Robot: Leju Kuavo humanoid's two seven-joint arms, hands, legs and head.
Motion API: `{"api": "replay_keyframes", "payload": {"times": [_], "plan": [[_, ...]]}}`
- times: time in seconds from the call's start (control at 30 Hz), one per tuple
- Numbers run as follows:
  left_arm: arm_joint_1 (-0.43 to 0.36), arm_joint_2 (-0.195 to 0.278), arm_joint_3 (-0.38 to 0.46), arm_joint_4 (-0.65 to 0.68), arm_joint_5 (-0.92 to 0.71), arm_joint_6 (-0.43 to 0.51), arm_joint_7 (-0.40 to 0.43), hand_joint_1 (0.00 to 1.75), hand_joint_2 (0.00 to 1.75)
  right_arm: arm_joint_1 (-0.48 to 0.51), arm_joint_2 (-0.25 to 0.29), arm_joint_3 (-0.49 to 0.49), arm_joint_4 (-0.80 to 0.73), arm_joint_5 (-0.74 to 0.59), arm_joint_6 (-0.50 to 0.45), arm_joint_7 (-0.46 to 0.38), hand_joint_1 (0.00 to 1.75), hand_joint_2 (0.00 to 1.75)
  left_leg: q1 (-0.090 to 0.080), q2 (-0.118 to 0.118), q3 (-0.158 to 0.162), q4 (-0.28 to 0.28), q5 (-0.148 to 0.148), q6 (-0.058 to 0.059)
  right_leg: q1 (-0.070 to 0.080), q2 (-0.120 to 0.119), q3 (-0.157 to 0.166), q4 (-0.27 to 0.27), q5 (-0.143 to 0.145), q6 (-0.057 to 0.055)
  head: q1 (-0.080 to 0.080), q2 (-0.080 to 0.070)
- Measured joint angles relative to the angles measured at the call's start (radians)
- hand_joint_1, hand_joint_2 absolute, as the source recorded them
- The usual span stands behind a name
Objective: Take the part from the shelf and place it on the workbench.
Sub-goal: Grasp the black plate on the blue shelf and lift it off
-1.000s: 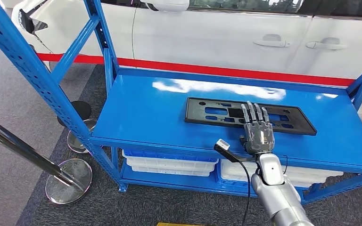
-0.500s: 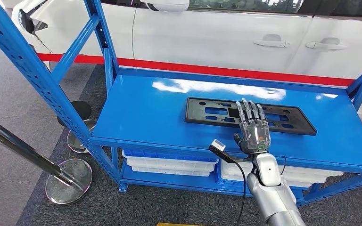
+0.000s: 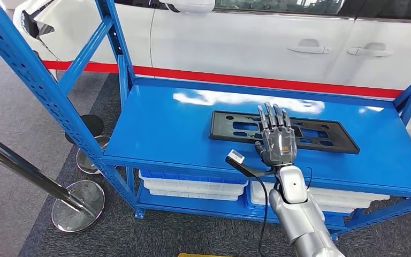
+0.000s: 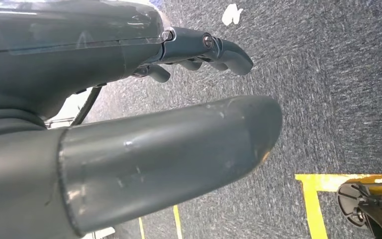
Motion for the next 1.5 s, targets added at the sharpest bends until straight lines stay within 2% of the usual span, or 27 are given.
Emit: {"api": "replay_keyframes", "payload": {"times": [0.23, 0.53, 1.0, 1.5], "plan": [[-0.013, -0.002, -0.017, 0.0, -0.004, -0.003, 0.007, 0.0, 0.0, -0.075, 0.004, 0.077, 0.068, 0.017, 0.0, 0.079, 0.0, 1.75, 0.0, 0.0, 0.0, 0.0, 0.001, 0.0, 0.0, 0.0, 0.0, 0.0, 0.0, 0.0, 0.0, 0.0], [-0.014, -0.002, -0.011, 0.0, -0.026, 0.009, -0.003, 0.0, 0.0, -0.09, -0.003, 0.125, 0.131, 0.002, -0.001, 0.11, 0.0, 1.75, 0.0, 0.0, 0.0, 0.0, 0.0, 0.0, 0.0, 0.0, 0.0, 0.0, 0.0, 0.0, 0.0, 0.0], [-0.006, -0.002, 0.03, 0.0, -0.019, 0.005, -0.022, 0.0, 0.0, -0.021, -0.042, 0.121, 0.139, -0.015, -0.003, 0.048, 0.0, 1.75, 0.0, 0.0, 0.001, 0.0, 0.0, 0.0, 0.0, 0.0, 0.0, 0.0, 0.0, 0.0, 0.0, 0.0], [-0.003, -0.002, 0.032, 0.0, -0.018, 0.008, -0.021, 0.0, 0.0, 0.031, -0.048, 0.062, 0.07, -0.014, -0.003, 0.002, 0.0, 1.75, 0.0, 0.0, 0.0, 0.0, 0.0, 0.0, 0.0, 0.0, 0.0, 0.0, 0.0, 0.0, 0.0, 0.0]]}}
